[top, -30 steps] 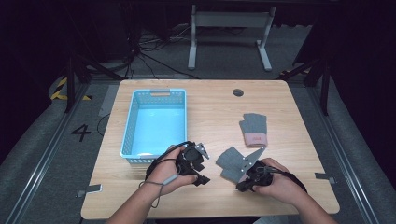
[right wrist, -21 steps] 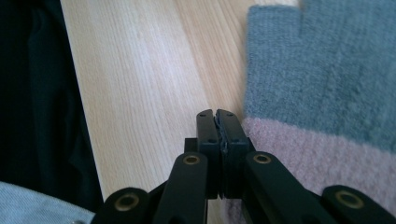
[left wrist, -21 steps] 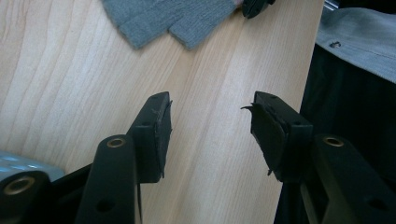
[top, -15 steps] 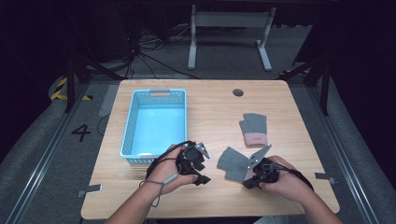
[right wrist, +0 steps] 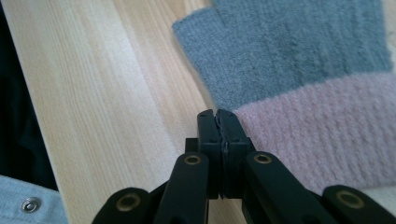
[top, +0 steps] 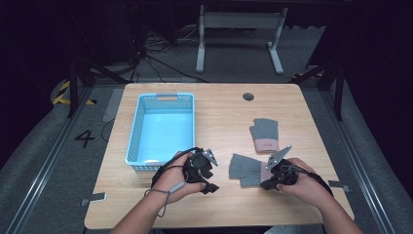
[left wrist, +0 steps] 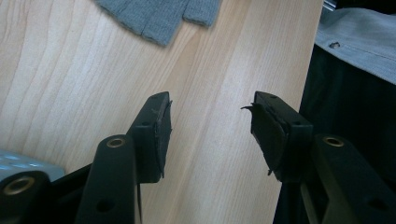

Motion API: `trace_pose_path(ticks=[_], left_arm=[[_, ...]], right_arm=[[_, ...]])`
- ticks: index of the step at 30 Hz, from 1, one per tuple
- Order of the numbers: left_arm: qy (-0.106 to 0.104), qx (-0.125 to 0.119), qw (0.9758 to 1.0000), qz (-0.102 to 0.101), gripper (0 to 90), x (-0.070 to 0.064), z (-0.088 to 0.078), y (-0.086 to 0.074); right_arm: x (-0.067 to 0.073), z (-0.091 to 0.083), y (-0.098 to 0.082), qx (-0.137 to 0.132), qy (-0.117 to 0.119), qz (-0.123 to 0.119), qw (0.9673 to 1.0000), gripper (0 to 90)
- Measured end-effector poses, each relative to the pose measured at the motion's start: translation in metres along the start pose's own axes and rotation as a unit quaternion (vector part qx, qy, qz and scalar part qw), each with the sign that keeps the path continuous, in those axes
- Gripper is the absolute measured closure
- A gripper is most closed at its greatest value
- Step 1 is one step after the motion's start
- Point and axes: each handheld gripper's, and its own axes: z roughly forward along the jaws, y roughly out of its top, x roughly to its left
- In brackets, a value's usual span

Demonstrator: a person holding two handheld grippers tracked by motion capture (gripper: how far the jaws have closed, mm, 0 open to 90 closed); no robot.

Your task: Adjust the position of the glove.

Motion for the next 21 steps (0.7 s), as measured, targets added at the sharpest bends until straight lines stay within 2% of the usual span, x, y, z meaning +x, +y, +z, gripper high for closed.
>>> trace_pose_path(ticks=[2, 5, 10, 14, 15, 16, 17, 18, 21], left_arm=[[0.0, 0.0, 1.0, 0.0, 48.7, 0.0, 0.0, 0.0], [0.0, 0.002, 1.0, 0.0, 48.7, 0.0, 0.0, 0.0], [0.0, 0.001, 1.0, 0.0, 48.6, 0.0, 0.0, 0.0], [-0.001, 0.0, 1.0, 0.0, 48.6, 0.001, 0.0, 0.0], [-0.001, 0.001, 1.0, 0.0, 48.5, 0.001, -0.001, 0.0], [-0.001, 0.001, 1.0, 0.0, 48.6, 0.001, -0.001, 0.0], [-0.001, 0.0, 1.0, 0.0, 48.6, 0.002, -0.001, 0.0], [-0.001, 0.0, 1.0, -0.002, 48.6, 0.002, -0.001, 0.001], [-0.001, 0.0, 1.0, -0.001, 48.5, 0.002, -0.001, 0.001]], right_arm=[[-0.003, -0.001, -0.001, 0.002, -0.014, 0.004, 0.9999, 90.0], [-0.004, -0.002, -0.002, 0.002, -0.022, 0.01, 0.9997, 90.0], [-0.006, -0.003, -0.003, -0.002, -0.026, 0.013, 0.9996, 90.0], [-0.005, -0.006, -0.002, -0.01, -0.016, 0.017, 0.9997, 90.0], [-0.003, -0.01, -0.001, -0.022, -0.008, 0.014, 0.9996, 90.0], [-0.003, -0.01, -0.001, -0.022, -0.008, 0.014, 0.9996, 90.0], [-0.001, -0.016, 0.001, -0.039, -0.01, 0.014, 0.9991, 90.0], [-0.001, -0.016, 0.001, -0.039, -0.01, 0.014, 0.9991, 90.0], [-0.001, -0.025, 0.004, -0.069, -0.03, 0.025, 0.9968, 90.0]])
